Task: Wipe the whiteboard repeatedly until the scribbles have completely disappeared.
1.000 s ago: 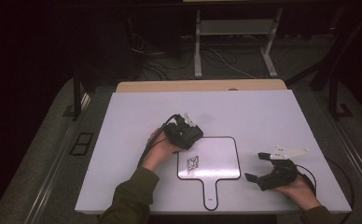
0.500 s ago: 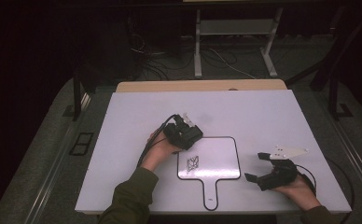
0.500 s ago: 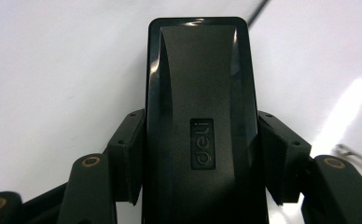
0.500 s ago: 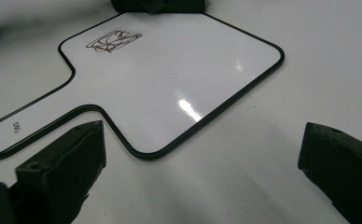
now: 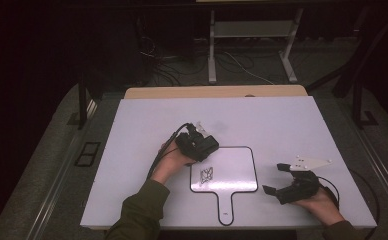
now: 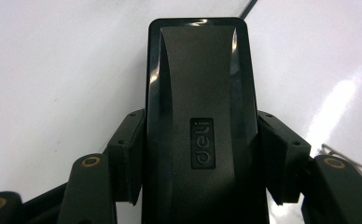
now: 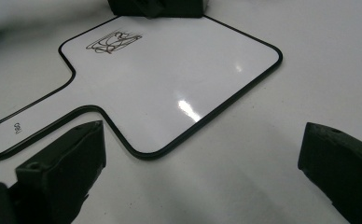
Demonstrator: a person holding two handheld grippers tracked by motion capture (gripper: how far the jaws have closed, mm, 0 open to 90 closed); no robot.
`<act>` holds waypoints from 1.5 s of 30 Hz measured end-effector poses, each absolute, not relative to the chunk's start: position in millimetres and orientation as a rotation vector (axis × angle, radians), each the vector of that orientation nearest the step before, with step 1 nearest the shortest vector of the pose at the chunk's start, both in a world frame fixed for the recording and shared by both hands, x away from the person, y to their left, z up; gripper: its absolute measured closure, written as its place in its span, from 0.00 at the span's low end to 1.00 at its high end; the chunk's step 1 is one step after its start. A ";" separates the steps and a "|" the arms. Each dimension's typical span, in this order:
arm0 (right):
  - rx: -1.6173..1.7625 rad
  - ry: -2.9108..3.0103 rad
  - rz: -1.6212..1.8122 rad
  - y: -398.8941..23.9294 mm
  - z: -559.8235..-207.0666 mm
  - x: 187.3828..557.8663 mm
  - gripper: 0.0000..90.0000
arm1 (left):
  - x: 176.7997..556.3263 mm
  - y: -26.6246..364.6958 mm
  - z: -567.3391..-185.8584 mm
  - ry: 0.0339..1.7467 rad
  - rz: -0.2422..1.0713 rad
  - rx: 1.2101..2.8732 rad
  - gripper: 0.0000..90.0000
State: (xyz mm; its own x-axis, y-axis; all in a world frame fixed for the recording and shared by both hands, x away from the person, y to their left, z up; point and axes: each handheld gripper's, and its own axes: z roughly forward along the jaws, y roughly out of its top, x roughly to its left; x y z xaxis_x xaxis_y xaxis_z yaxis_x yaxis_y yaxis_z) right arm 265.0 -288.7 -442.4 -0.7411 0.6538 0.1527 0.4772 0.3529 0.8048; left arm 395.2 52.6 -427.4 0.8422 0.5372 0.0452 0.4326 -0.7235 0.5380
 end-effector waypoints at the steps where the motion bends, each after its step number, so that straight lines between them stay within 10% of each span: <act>1: 1.025 2.417 1.335 -288.7 -442.5 265.0 0.00 | 395.1 53.3 -427.2 0.707 0.269 2.499 0.44; 45: 1.024 2.412 1.336 -288.1 -441.8 264.6 0.00 | 331.1 37.5 -426.8 0.544 0.202 2.527 0.44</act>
State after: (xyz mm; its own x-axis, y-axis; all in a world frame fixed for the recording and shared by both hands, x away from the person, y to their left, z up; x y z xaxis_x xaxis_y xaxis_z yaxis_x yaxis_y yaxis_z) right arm 264.6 -288.1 -441.8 -0.7402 0.6555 0.1500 0.4747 0.3515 0.8069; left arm 331.1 37.5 -426.8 0.9072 0.4196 0.0311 0.3384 -0.7714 0.5390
